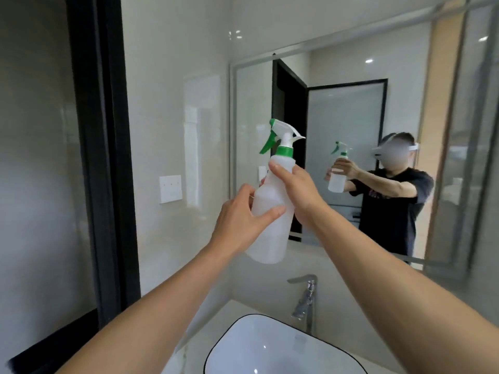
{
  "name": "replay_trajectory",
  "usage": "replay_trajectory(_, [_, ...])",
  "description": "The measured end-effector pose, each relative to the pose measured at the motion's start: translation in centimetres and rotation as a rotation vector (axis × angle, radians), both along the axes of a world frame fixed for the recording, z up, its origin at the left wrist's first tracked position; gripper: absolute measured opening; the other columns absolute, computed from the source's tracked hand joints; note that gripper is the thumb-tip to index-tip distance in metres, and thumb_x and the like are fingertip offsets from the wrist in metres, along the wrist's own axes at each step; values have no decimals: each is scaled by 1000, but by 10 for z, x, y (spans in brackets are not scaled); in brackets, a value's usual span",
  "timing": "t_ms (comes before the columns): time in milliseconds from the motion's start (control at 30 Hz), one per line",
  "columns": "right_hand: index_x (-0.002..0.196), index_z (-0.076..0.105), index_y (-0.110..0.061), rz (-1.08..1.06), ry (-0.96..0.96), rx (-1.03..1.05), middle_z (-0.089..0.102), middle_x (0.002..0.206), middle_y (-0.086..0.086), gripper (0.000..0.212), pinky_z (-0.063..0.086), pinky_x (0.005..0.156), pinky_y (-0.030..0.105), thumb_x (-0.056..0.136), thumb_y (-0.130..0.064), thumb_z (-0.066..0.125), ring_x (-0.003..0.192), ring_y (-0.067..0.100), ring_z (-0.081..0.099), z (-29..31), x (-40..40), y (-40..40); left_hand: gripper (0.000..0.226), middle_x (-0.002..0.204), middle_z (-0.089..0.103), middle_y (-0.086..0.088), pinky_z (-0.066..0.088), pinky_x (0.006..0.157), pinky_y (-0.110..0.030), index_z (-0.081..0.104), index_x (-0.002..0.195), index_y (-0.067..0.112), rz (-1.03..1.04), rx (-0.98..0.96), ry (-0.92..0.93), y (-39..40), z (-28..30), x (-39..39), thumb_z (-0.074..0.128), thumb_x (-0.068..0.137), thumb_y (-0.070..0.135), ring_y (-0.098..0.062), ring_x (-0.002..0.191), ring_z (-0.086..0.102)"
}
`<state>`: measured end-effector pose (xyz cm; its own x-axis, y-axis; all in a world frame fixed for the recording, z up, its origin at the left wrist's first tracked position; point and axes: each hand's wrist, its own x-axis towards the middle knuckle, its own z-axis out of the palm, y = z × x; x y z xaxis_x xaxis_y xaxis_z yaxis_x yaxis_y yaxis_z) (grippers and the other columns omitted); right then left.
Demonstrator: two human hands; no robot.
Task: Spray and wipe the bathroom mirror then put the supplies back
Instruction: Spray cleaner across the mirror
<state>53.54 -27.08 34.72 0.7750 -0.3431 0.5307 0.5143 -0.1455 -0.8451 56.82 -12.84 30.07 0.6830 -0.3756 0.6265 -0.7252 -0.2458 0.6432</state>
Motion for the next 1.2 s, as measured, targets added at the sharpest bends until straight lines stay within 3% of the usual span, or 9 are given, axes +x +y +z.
replay_trajectory(133, [95, 66, -13, -7, 2, 46, 71, 84, 12, 22, 55, 88, 52, 92, -35, 68, 81, 29, 69, -4, 3, -40, 52, 97, 64, 10, 56, 82, -43, 52, 104, 20, -115, 4, 13, -40, -1, 17, 72, 79, 61, -12, 91, 64])
replay_trajectory(200, [101, 63, -9, -12, 9, 50, 71, 86, 13, 29, 54, 91, 54, 92, -36, 68, 83, 30, 69, -5, 4, -59, 47, 95, 66, 6, 55, 81, -41, 53, 100, 17, -168, -28, 12, -61, 0, 28, 66, 85, 60, -14, 89, 64])
replay_trajectory(367, [102, 61, -5, 11, 26, -2, 70, 88, 12, 31, 58, 79, 42, 97, -36, 61, 82, 26, 69, 4, 18, -98, 42, 83, 66, 0, 48, 67, -33, 58, 86, 15, -204, -79, -27, -99, 18, 62, 47, 99, 54, -17, 75, 62])
replay_trajectory(467, [105, 59, -3, 44, -4, -21, 66, 94, 18, 32, 55, 87, 45, 97, -34, 60, 88, 31, 66, 7, 37, -109, 34, 83, 66, 2, 51, 69, -36, 59, 85, 21, -216, -208, -2, -112, 37, 95, 45, 102, 47, -18, 79, 66])
replay_trajectory(700, [107, 58, -2, 41, 39, -52, 65, 95, 21, 29, 56, 86, 44, 98, -30, 59, 90, 34, 65, 3, 74, -123, 34, 87, 65, 6, 42, 67, -25, 69, 102, 19, -362, -413, 126, -145, 84, 148, 44, 105, 42, -7, 76, 58])
replay_trajectory(867, [101, 59, -4, 8, 53, -51, 65, 91, 17, 31, 53, 86, 44, 92, -33, 64, 85, 32, 65, -1, 81, -128, 33, 80, 64, 5, 41, 53, -7, 72, 97, 14, -543, -484, 262, -175, 100, 161, 48, 104, 36, -2, 66, 54])
replay_trajectory(967, [101, 62, -3, -38, 61, -76, 66, 92, 18, 33, 56, 83, 40, 94, -35, 60, 84, 29, 67, -1, 79, -133, 28, 74, 61, 6, 41, 52, -9, 70, 84, 18, -632, -474, 316, -190, 106, 171, 54, 102, 33, -2, 61, 53])
replay_trajectory(1100, [99, 62, -2, -84, 62, -89, 66, 92, 17, 30, 56, 84, 38, 96, -31, 56, 86, 30, 65, 1, 76, -137, 20, 74, 63, 1, 46, 55, -18, 70, 90, 13, -844, -512, 469, -206, 111, 176, 59, 100, 27, -4, 56, 58])
replay_trajectory(1200, [105, 60, -1, -130, 66, -111, 66, 95, 20, 33, 56, 85, 39, 97, -32, 56, 87, 30, 66, -1, 72, -141, 16, 81, 66, -4, 53, 66, -29, 67, 92, 11, -975, -533, 579, -220, 110, 175, 61, 99, 24, -14, 69, 64])
